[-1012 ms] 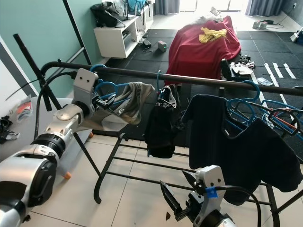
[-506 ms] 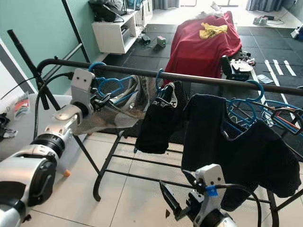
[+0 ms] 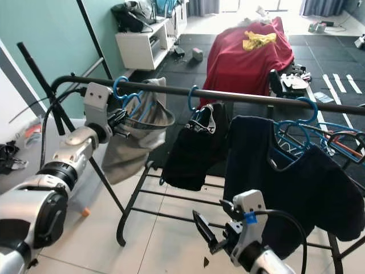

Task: Hang hanger

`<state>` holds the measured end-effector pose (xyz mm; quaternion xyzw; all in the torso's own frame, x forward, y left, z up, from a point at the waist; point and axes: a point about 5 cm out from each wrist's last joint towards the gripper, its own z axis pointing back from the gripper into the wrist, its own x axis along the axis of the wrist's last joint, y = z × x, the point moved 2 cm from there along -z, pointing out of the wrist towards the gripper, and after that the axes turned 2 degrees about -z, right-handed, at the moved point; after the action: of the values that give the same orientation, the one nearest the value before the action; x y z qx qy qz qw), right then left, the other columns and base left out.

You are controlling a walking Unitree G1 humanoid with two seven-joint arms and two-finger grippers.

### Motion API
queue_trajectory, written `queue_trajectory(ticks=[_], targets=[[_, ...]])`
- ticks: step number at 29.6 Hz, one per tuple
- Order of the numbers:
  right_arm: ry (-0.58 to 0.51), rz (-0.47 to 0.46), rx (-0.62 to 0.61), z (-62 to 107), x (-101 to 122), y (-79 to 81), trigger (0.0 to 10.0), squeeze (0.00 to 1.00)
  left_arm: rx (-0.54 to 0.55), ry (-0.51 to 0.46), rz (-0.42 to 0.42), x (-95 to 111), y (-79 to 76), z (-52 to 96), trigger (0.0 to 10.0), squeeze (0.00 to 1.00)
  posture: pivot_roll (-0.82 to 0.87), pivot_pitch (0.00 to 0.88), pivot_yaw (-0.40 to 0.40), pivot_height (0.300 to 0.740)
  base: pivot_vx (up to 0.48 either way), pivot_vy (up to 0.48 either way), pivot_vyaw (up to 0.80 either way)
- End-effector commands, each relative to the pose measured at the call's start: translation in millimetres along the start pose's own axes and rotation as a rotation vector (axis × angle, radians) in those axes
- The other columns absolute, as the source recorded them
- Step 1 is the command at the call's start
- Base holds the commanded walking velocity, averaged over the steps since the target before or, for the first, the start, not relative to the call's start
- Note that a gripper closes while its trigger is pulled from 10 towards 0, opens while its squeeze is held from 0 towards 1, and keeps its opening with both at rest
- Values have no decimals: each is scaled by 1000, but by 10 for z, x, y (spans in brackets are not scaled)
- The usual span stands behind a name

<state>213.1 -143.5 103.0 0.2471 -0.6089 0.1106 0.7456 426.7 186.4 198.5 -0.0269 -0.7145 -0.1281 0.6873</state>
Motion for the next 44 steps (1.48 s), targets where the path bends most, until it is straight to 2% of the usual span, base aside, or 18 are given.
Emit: queue_trajectory(ticks=[1,13,20,21,24,26,28,31,36,38,41,44], targets=[[-1,-2,-12,-16,-27,-24,10000,0,21,-10,8,6,131,48,0,0,-207,24,84,740,0,0,0],[-18,-14,-24,-154,-28,-141,10000,0,3,-85,17,94,181,82,0,0,-168,0,87,740,0,0,0],[-16,-19,-19,-197,-45,-183,10000,0,-6,-84,6,-61,227,192,0,0,-153,0,82,740,0,0,0],[-16,-20,-19,-199,-50,-190,10000,0,2,-78,6,-116,277,242,0,0,-149,0,80,740,0,0,0],[-16,-20,-19,-199,-50,-190,10000,0,2,-78,6,-116,277,242,0,0,-149,0,80,740,0,0,0],[-13,-23,-14,-201,-62,-212,10000,0,20,-76,15,-200,423,371,0,0,-130,0,70,740,0,0,0],[-13,-23,-14,-201,-62,-212,10000,0,20,-76,15,-200,423,371,0,0,-130,0,70,740,0,0,0],[-11,-26,-8,-206,-72,-229,10000,0,23,-84,18,-233,505,455,0,0,-125,0,67,740,0,0,0],[-5,-25,-4,-216,-80,-237,10000,0,-23,-75,8,-280,469,489,0,0,-126,0,65,740,0,0,0],[-3,-23,-4,-220,-84,-246,10000,0,-93,-44,-5,-379,435,556,0,0,-133,0,68,740,0,0,0],[-4,-22,-6,-217,-82,-248,10000,0,-124,-19,-16,-436,447,605,0,0,-133,0,68,740,0,0,0],[-22,-36,-4,-197,-53,-260,10000,0,-300,94,-87,-596,536,854,0,0,-132,0,62,740,0,0,0]])
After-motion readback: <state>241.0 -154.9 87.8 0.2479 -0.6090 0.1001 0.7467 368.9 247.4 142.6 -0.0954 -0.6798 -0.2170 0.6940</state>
